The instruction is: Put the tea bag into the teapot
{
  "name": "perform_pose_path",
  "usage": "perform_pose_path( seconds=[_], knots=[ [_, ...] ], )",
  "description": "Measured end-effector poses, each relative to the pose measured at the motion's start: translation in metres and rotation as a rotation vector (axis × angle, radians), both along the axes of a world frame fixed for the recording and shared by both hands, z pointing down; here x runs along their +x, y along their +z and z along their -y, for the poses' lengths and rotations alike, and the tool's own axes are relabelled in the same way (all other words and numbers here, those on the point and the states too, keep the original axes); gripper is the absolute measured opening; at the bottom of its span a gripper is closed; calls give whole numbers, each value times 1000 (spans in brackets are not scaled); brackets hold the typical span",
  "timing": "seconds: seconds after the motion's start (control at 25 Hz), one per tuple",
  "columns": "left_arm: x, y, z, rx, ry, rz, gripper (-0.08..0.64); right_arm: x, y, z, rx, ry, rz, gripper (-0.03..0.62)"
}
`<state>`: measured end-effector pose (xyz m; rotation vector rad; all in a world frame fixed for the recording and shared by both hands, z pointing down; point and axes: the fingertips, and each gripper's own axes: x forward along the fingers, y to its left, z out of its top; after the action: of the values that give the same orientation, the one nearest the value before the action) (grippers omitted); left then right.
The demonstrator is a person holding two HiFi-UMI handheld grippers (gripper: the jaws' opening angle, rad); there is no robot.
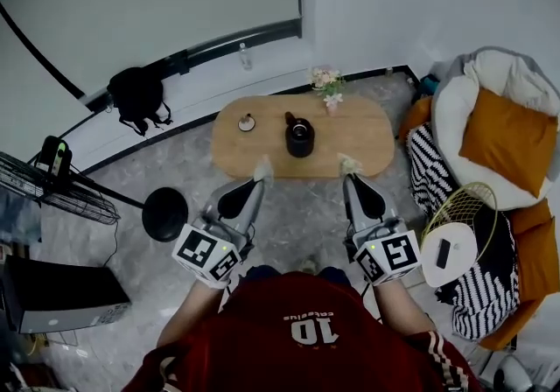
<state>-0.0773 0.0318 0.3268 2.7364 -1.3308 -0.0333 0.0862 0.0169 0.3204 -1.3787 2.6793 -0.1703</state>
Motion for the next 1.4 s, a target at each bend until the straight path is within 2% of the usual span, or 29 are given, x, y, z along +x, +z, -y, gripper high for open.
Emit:
perform_pose_path(
  seconds=[0.24, 0.64, 1.0, 1.24, 1.4],
  knots=[
    [15, 7, 14, -13, -6, 29, 2, 21, 15, 16, -32, 6, 25, -2],
    [10, 24, 42, -33, -6, 23, 2, 14, 27, 40, -46, -9, 4, 0],
    [1, 39, 91, -47, 5, 22, 2, 6, 37, 81, -64, -4, -33, 0],
    [-2, 66, 137, -83, 27, 51, 2, -3, 40, 115, -70, -4, -49, 0],
    [0, 84, 170, -82, 39, 98, 2, -2, 51, 143, -56, 21, -57, 0]
  ],
)
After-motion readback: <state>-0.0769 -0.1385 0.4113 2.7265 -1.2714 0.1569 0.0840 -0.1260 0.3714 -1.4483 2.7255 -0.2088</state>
